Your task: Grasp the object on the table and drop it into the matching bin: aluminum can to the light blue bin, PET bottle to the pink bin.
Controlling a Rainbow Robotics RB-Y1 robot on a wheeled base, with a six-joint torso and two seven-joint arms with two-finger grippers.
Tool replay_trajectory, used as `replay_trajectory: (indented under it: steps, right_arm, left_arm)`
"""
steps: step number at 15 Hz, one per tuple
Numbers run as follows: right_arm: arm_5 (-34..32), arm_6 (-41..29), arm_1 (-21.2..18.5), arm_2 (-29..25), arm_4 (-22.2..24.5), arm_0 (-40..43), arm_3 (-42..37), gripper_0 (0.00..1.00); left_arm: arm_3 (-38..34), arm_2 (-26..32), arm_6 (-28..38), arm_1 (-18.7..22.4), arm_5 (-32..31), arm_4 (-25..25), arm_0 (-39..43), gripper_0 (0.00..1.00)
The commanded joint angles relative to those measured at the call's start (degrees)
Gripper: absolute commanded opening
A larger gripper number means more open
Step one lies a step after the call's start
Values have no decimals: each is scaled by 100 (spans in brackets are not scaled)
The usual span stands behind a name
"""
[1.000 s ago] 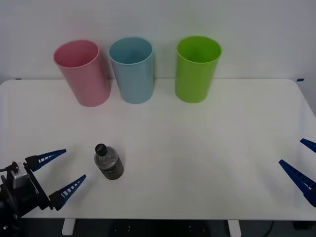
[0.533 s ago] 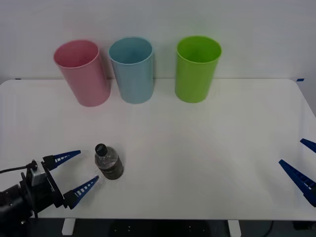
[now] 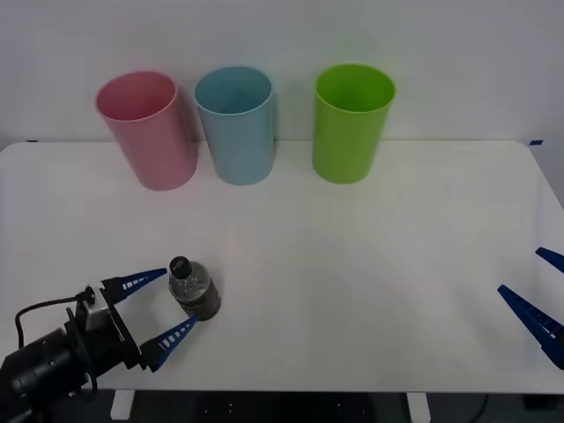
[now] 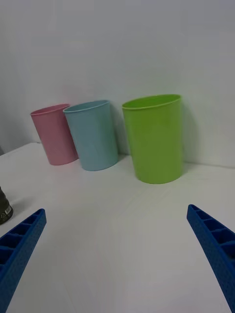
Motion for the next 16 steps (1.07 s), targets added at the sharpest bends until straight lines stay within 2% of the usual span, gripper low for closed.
replay_trajectory:
  steps: [1, 6, 11, 12, 13, 14, 15, 16]
  right_arm:
    - [0, 0, 0, 0, 0, 0, 0, 100]
    - [0, 0, 0, 0, 0, 0, 0, 100]
    - [0, 0, 0, 0, 0, 0, 0, 100]
    - [0, 0, 0, 0, 0, 0, 0, 100]
    - [0, 0, 0, 0, 0, 0, 0, 100]
    - [0, 0, 0, 0, 0, 0, 0, 100]
    - [0, 0, 0, 0, 0, 0, 0, 100]
    - [0, 0, 0, 0, 0, 0, 0, 100]
  left_arm:
    - [61, 0, -16, -172, 32, -108, -80, 100]
    - [579, -26, -218, -295, 32, -240, -520, 100]
    - [588, -52, -227, -313, 32, -249, -537, 98]
    - [588, -52, -245, -313, 32, -240, -537, 51]
    - [588, -52, -245, -313, 32, -240, -537, 22]
    - [588, -52, -254, -313, 32, -231, -537, 6]
    - [588, -52, -254, -313, 32, -231, -537, 0]
    - [588, -52, -254, -313, 32, -222, -537, 0]
